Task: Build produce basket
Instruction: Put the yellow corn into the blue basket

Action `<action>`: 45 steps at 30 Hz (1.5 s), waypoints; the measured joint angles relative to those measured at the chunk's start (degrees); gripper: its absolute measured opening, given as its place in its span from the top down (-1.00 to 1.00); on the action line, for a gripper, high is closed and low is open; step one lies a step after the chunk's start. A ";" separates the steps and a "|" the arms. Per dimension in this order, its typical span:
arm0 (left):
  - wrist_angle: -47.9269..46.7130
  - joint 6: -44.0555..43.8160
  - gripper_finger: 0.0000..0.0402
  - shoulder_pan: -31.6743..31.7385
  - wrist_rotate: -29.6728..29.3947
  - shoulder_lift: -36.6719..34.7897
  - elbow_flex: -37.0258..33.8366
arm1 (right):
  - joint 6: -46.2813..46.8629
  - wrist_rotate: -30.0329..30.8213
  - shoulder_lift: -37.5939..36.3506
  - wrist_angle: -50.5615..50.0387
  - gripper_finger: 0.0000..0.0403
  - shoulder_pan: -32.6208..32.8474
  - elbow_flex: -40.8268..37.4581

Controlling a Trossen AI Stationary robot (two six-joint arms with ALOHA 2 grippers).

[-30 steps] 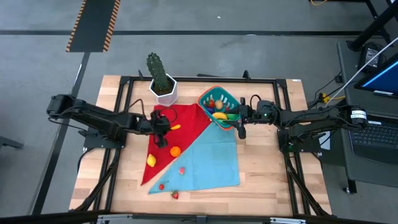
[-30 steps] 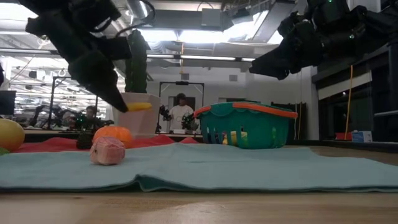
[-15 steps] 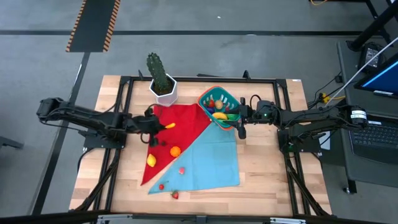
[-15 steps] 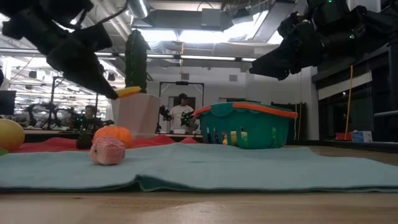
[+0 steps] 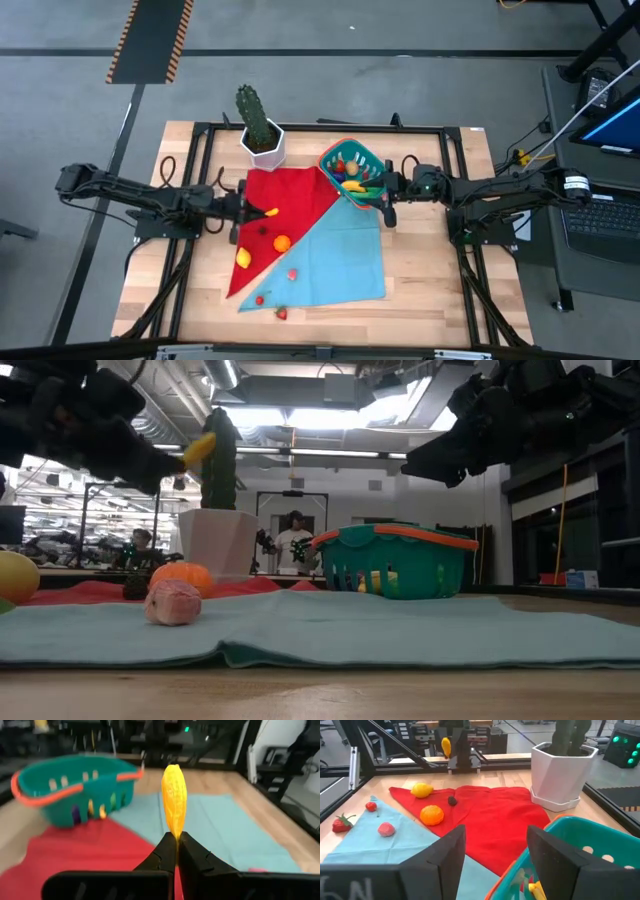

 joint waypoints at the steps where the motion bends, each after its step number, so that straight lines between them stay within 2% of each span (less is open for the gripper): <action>1: 1.32 0.40 1.00 0.00 0.04 -0.11 -0.24 | 0.00 -0.01 0.01 0.26 -0.05 0.16 0.00; 11: 10.75 5.94 1.00 1.63 -0.22 -0.18 -0.39 | -0.11 -0.02 0.00 3.19 -0.05 0.90 0.00; 18: 15.65 4.37 1.00 2.91 -0.24 3.05 -0.39 | 0.37 -0.02 0.26 4.27 -0.05 0.90 -0.02; 29: 32.91 4.57 1.00 2.91 -0.31 15.97 -0.39 | 0.24 -0.13 12.06 25.10 -0.05 1.79 0.11; 32: 36.40 4.75 1.00 3.10 -0.37 19.77 -0.34 | 0.31 -0.38 14.89 25.98 -0.05 1.79 2.78; 38: 36.76 5.66 1.00 4.11 -0.40 27.20 4.21 | 1.40 -5.89 22.42 22.88 -0.05 2.29 11.30; 45: 36.57 6.73 1.00 5.27 0.13 33.07 8.47 | -1.25 -7.13 29.40 22.55 -0.05 2.93 19.20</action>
